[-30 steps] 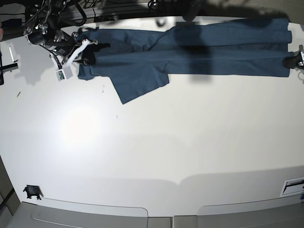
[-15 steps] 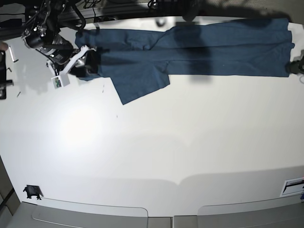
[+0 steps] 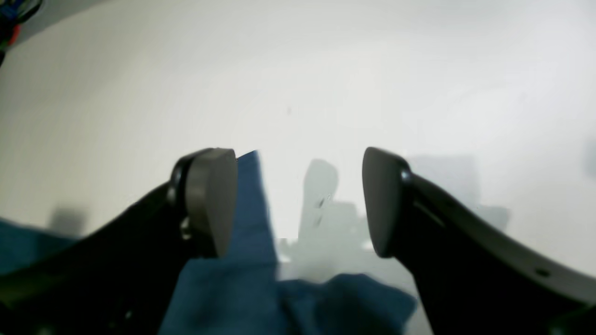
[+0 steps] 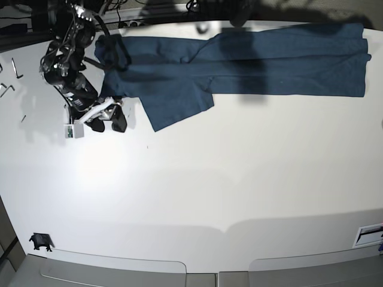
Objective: Fold the T-shirt properly
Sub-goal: 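Open the right gripper and move it toward the shirt's hem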
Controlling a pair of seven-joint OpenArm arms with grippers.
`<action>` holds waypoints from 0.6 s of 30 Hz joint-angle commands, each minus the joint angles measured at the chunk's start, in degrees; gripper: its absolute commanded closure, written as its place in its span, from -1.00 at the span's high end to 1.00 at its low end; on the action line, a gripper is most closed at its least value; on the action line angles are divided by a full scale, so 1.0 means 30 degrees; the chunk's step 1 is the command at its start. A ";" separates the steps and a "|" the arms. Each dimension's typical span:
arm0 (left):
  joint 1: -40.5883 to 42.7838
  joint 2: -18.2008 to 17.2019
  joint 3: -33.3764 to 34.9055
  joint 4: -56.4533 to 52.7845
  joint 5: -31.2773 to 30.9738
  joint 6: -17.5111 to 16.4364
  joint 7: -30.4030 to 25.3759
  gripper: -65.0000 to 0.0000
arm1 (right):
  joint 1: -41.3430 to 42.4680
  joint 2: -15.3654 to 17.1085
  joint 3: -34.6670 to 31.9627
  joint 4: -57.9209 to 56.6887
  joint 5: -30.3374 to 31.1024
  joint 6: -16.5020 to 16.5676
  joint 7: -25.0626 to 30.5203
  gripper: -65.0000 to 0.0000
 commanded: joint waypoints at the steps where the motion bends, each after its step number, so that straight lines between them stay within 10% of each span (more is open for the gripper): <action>1: -0.0189 -0.0721 -0.0262 0.0211 -0.0426 -0.0157 -0.0328 -0.40 | 0.0685 0.0226 0.0015 -0.0277 0.0525 0.0080 0.0423 0.23; 18: -0.0189 -0.0714 -0.0262 0.0211 -0.0426 -0.0157 -0.0466 -0.40 | 0.3963 0.0168 -0.5588 -0.5727 -0.2033 -0.1122 -0.0583 0.22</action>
